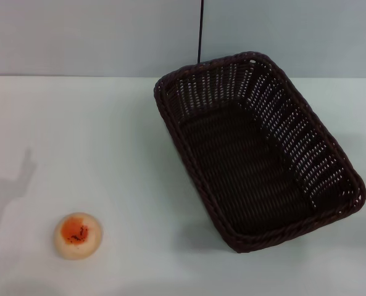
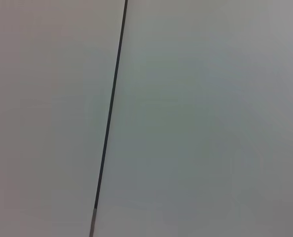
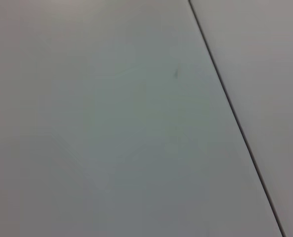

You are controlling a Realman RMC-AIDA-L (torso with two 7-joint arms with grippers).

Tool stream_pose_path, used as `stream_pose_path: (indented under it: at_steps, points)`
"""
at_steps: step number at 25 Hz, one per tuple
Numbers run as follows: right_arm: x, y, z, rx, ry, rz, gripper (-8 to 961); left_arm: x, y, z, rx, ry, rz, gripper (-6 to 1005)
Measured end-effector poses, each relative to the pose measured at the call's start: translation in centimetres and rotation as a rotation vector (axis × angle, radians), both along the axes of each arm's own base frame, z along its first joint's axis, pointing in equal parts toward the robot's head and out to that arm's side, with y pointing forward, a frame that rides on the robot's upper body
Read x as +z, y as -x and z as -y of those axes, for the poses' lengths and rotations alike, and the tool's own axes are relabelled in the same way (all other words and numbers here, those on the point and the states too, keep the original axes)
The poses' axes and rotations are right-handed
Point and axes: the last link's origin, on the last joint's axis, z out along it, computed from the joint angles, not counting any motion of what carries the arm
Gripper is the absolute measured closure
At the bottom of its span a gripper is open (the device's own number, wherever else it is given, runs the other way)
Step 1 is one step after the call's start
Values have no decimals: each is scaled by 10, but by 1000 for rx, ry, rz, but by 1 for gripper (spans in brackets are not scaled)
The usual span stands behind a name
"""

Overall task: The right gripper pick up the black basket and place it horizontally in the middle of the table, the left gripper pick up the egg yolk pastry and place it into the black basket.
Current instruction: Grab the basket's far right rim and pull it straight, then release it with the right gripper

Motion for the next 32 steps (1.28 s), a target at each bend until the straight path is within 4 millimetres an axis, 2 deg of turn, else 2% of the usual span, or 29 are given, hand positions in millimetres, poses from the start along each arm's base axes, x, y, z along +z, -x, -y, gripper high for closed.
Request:
stream_pose_path:
  at_steps: [9,14,15,16,18,20,21,22,26,28,29,30,31,32]
  points:
    - [6,-2,-2,16,20,-17,210,-2,0,-1,-14,35,9,186]
    - [11,-2,-7,55,108,-14,218,0,1,-2,-13,26,8,186]
    - [13,-1,-8,71,141,-8,220,1,1,-2,-12,25,6,186]
    - [19,1,-10,122,263,12,221,2,2,-2,-9,26,-3,186]
    - [24,1,-10,138,329,16,224,3,3,-3,-10,26,-8,186]
    - [35,3,-12,149,469,-2,227,3,3,-3,-14,27,-14,186]
    - [46,6,-14,143,595,-28,229,4,1,-3,-26,24,-21,186]
    - [46,6,-14,143,595,-28,230,4,1,-3,-26,24,-21,186]
    - [62,20,-18,96,817,-51,236,7,2,-5,-35,23,-46,186]
    - [65,23,-20,76,858,-50,239,9,4,-7,-33,26,-62,186]
    - [74,29,-25,17,945,-47,241,11,5,-9,-33,25,-73,186]
    - [74,29,-25,17,945,-47,242,11,5,-9,-33,25,-73,186]
    - [82,37,-31,-61,1044,-32,244,12,5,-10,-35,25,-77,186]
    - [82,37,-31,-61,1044,-32,245,13,5,-11,-38,24,-79,186]
